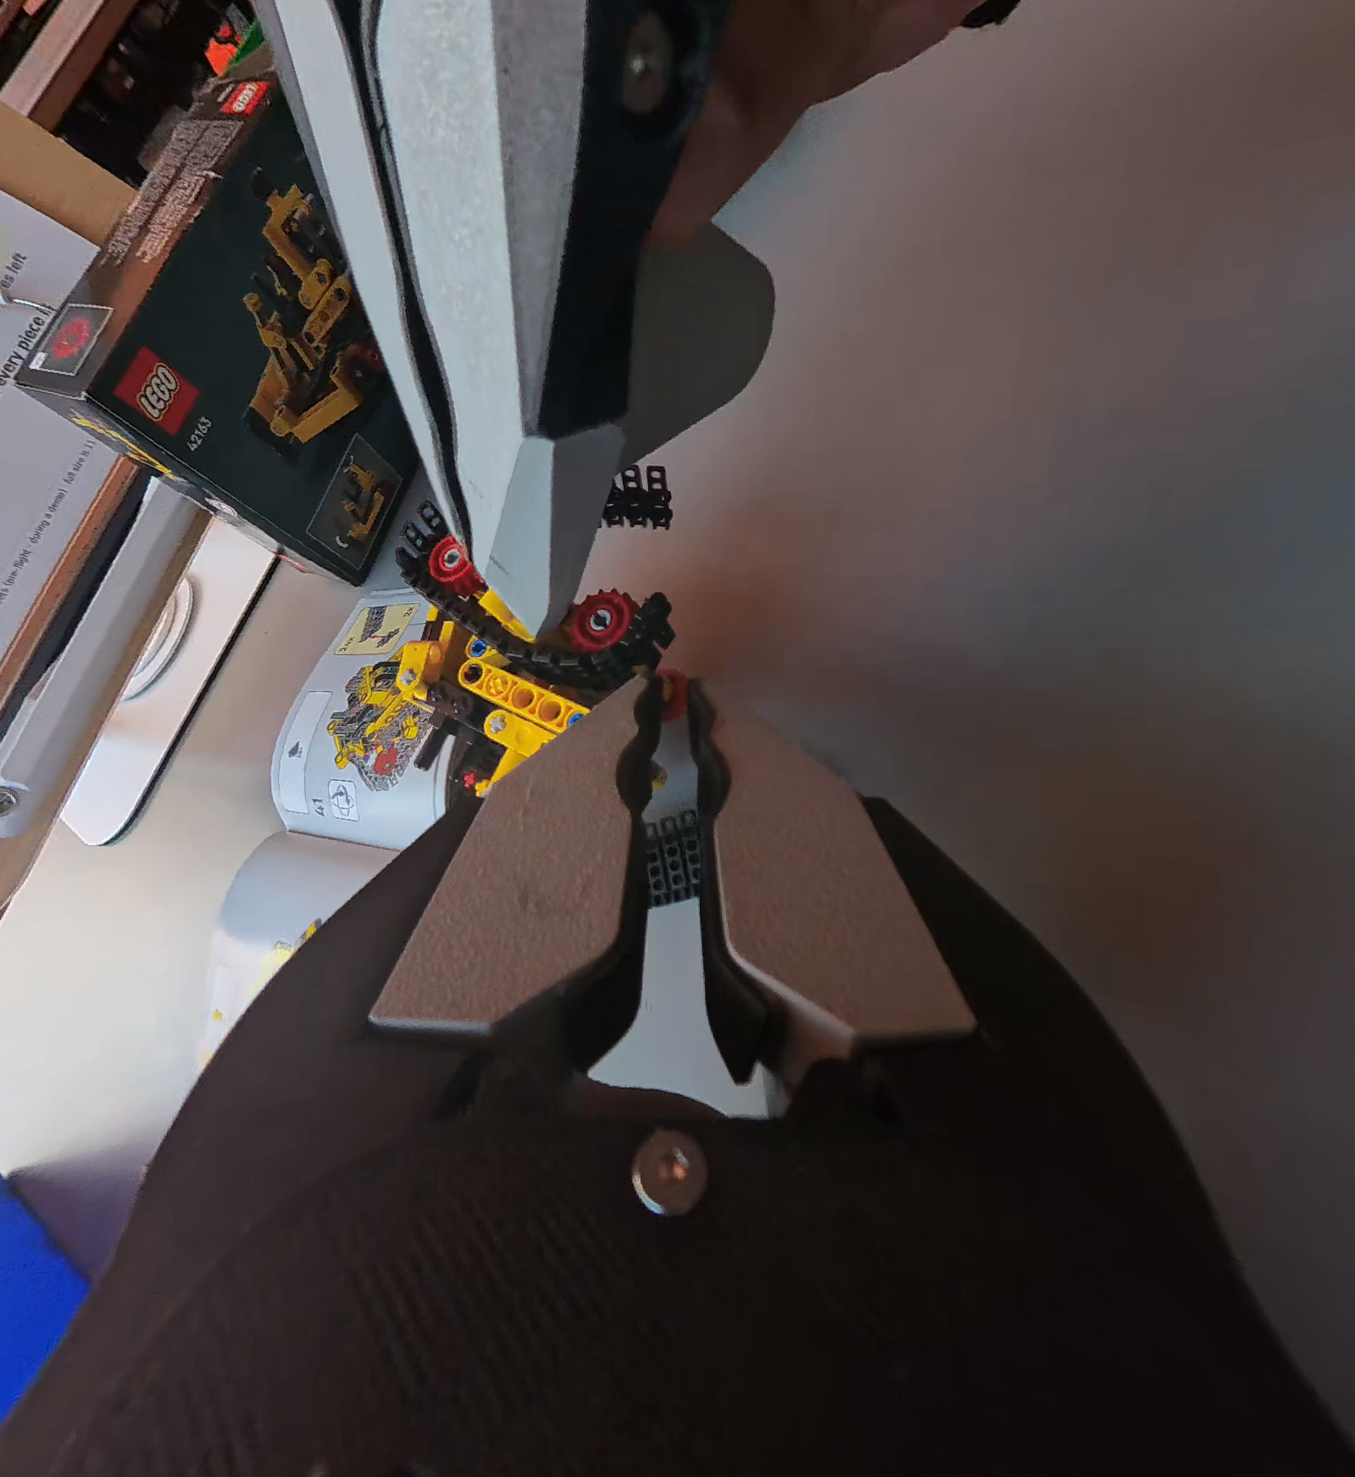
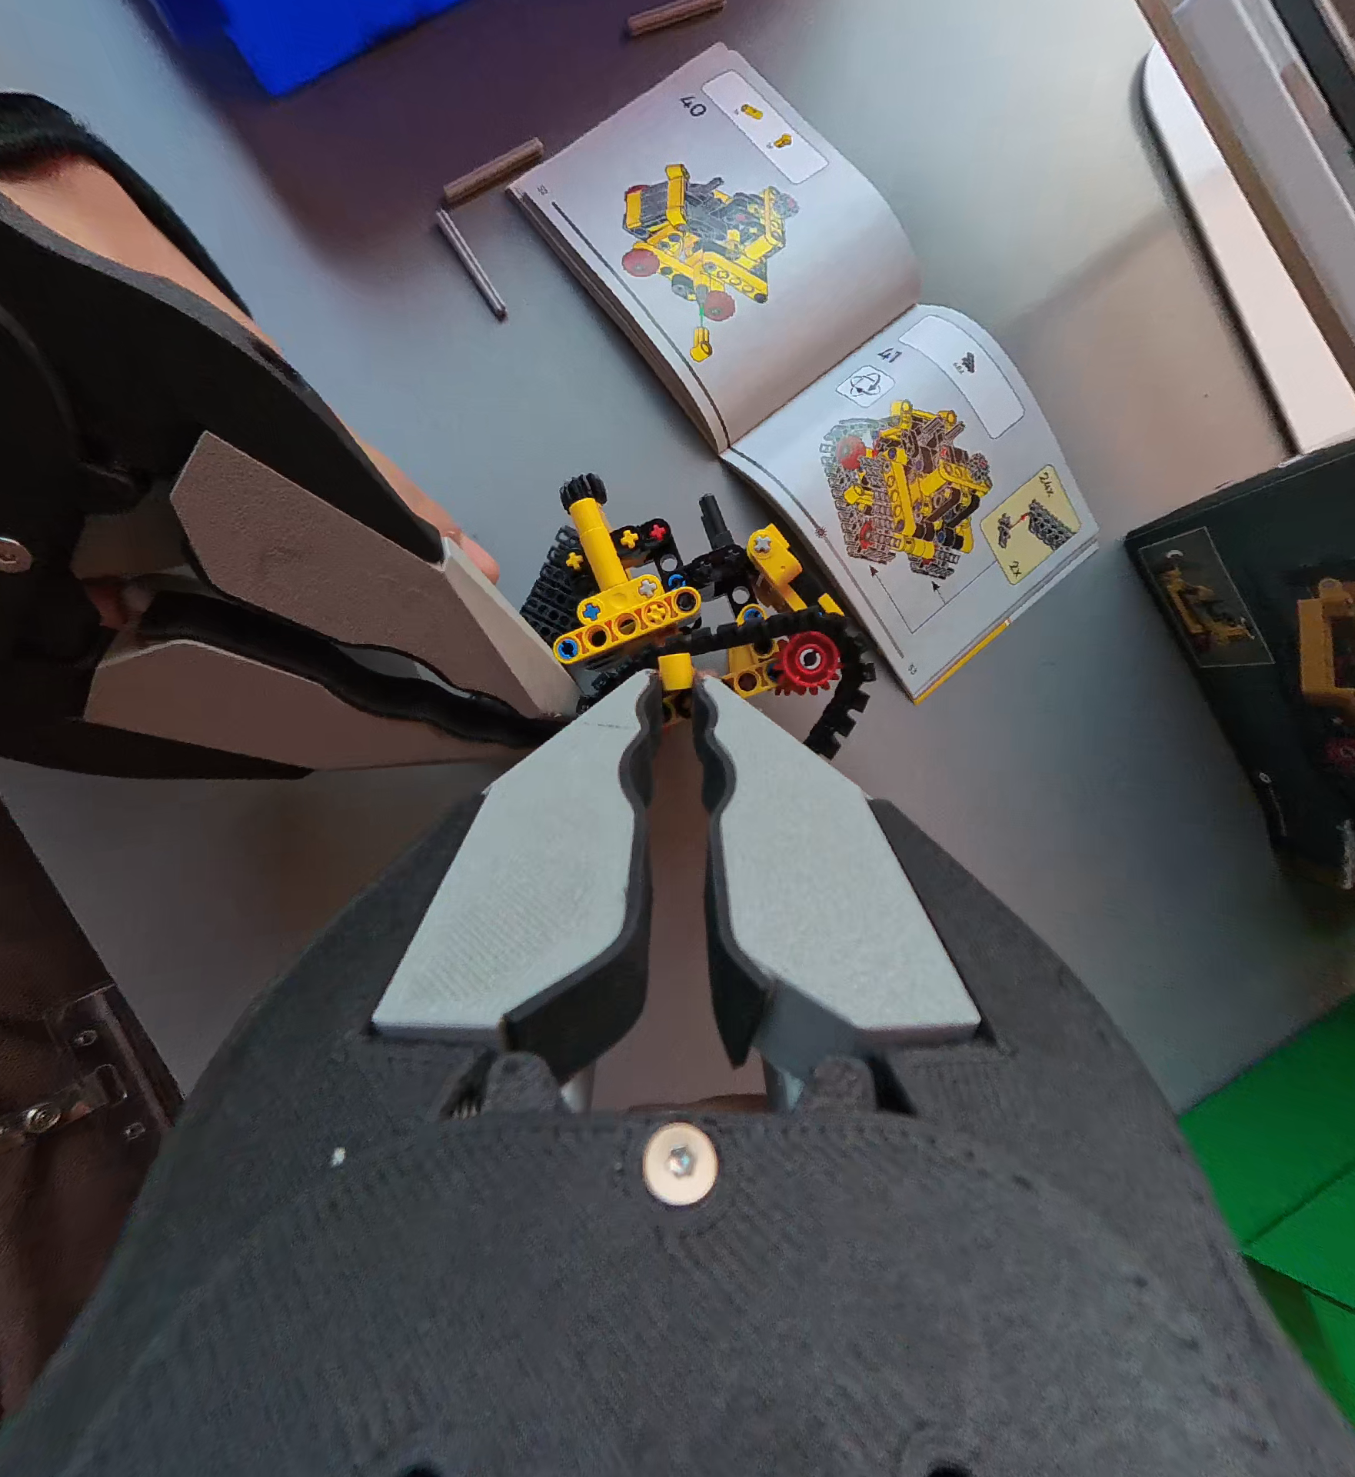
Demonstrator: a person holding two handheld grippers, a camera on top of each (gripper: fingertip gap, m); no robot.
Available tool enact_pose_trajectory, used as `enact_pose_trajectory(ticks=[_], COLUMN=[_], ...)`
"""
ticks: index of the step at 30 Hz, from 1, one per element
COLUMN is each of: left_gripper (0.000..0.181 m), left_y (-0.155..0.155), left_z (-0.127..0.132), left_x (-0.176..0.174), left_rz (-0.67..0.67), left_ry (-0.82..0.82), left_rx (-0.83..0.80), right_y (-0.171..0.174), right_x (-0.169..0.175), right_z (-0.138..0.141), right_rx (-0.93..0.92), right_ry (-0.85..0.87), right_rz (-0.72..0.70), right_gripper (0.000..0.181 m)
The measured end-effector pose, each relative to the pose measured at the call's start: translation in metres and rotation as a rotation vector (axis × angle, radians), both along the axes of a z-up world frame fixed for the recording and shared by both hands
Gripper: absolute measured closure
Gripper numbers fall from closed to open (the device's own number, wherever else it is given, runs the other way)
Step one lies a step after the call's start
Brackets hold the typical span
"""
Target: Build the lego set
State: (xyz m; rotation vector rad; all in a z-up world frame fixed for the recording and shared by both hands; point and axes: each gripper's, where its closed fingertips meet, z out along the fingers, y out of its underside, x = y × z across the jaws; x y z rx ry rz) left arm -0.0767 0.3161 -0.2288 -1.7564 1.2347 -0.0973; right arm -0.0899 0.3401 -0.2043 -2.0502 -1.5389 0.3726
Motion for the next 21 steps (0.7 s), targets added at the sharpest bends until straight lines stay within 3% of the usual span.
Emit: enact_pose_trajectory(ticks=[21], left_gripper=[0.178], left_y=[0.023], left_z=[0.006], left_x=[-0.004], left_rz=[-0.075], left_ry=[0.072], left_rx=[-0.046], right_y=[0.028], right_x=[-0.005], right_z=[0.0], right_rx=[-0.086], right_ry=[-0.058], right_rz=[0.07], right_gripper=[0.177])
